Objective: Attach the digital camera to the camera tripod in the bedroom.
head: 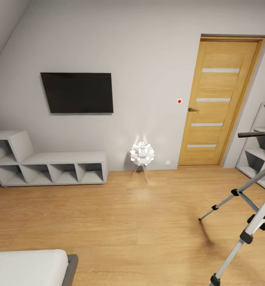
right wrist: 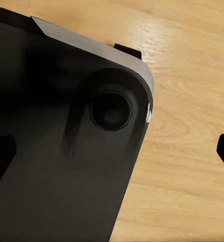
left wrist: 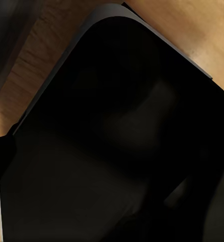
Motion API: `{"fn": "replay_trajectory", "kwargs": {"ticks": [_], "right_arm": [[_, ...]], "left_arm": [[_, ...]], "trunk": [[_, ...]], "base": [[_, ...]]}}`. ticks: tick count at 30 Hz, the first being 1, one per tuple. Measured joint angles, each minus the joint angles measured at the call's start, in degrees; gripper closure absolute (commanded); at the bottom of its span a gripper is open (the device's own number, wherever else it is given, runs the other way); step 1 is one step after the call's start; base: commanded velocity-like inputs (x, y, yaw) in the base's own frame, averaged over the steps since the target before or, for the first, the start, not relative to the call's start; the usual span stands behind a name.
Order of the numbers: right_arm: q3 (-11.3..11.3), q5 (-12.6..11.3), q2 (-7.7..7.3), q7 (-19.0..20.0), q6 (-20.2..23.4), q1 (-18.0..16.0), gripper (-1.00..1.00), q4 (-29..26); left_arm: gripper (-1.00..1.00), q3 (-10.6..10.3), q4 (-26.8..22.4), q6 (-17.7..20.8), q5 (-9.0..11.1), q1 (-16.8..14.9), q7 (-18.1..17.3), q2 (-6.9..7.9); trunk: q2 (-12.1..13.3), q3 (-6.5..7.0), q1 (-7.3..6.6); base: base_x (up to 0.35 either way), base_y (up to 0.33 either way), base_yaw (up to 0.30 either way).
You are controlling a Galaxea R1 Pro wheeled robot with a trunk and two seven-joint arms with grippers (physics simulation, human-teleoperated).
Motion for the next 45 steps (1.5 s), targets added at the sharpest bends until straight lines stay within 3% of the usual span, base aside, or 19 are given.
{"fn": "replay_trajectory", "kwargs": {"ticks": [10,45], "right_arm": [[0.1,0.1,-0.08,0.0,-0.1,0.0,-1.0,0.0],[0.3,0.2,-0.17,0.3,-0.2,0.0,-1.0,0.0]], "left_arm": [[-1.0,0.0,0.0,0.1,0.0,0.0,0.1,0.03],[-1.0,0.1,0.0,0.0,-0.1,0.0,0.1,0.0]], "trunk": [[0.0,0.0,-0.03],[0.0,0.0,-0.03]], "base": [[0.161,0.0,-0.009],[0.319,0.0,0.0]]}}
